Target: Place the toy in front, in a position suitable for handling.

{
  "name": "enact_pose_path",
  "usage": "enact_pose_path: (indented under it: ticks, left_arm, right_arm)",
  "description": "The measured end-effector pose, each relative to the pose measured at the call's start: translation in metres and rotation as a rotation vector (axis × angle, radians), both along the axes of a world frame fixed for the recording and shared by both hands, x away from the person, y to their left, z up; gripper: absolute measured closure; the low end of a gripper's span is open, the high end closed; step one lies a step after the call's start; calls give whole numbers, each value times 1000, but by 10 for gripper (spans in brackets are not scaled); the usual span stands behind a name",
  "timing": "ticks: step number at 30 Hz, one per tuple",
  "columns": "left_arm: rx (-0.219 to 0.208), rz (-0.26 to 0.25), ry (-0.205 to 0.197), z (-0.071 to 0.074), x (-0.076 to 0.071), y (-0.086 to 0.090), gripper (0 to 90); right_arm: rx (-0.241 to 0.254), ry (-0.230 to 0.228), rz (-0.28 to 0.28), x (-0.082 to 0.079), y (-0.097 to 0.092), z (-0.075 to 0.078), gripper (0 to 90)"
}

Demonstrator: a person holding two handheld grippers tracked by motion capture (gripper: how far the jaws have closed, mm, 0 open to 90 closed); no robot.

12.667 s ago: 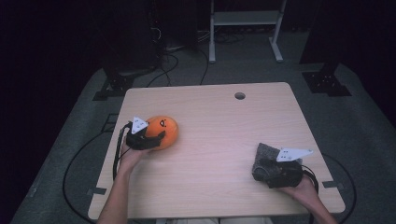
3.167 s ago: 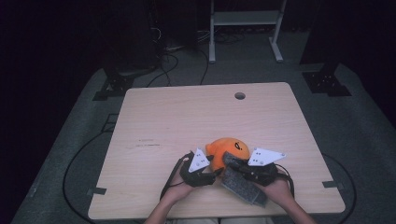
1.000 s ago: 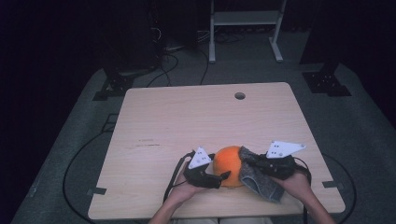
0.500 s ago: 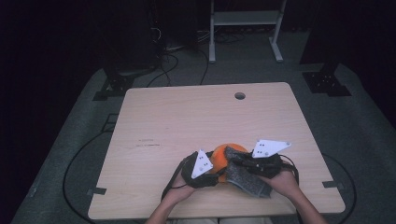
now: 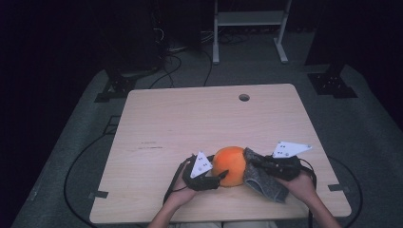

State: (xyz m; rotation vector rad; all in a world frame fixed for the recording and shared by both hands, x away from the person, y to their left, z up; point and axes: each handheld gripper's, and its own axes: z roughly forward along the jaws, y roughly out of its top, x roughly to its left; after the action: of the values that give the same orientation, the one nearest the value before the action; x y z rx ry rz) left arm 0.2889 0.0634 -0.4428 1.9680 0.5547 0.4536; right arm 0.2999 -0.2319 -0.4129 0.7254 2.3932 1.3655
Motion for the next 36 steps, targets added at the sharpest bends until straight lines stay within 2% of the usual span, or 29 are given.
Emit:
enact_pose_path:
  ticks: [2,4,5,6,8,9,10,12,13,14,18,21,24,28,29,31,34,36]
  left_arm:
    - [-25,2,23,1,3,1,338]
    - [-67,26,81,4,8,3,253]
    - [-84,35,96,5,9,5,230]
    - [-79,40,89,4,9,5,240]
    - [-47,36,45,3,6,3,317]
    - [-33,18,15,3,4,1,336]
    - [-8,3,-21,3,0,-2,351]
    - [58,-22,-93,5,-6,-8,373]
    - [68,-21,-100,5,-7,-8,380]
    - [73,-21,-100,5,-8,-7,383]
    - [23,-35,-61,2,-5,3,381]
    - [15,-35,-61,2,-5,2,380]
    - [45,-47,-114,2,-10,-5,380]
    - [88,-75,-167,1,-17,-8,381]
    - [94,-75,-169,1,-17,-7,384]
    - [90,-75,-159,1,-16,-5,391]
    - [79,-74,-144,-1,-16,-1,393]
    - [20,-85,-99,0,-13,2,375]
  right_arm:
    - [10,13,8,2,3,1,804]
    - [8,12,20,1,9,-2,805]
    - [15,16,28,-1,12,-4,805]
    - [22,17,38,-2,14,-4,805]
    - [9,-5,44,-5,19,1,804]
    - [22,-11,60,-6,22,6,804]
    - [37,-18,81,-8,26,10,804]
    - [23,-59,109,-12,38,17,803]
    - [5,-78,119,-12,45,19,803]
    - [-4,-78,121,-11,48,19,803]
    - [9,-54,124,-5,44,11,804]
    - [-22,-60,94,-8,33,10,804]
    - [-27,-61,100,-10,33,15,804]
    - [-46,-97,156,-17,52,26,803]
    - [-58,-108,162,-17,56,27,803]
    - [-60,-110,158,-14,55,26,803]
    - [-33,-81,117,-7,42,20,804]
    - [-16,-60,104,-6,34,16,804]
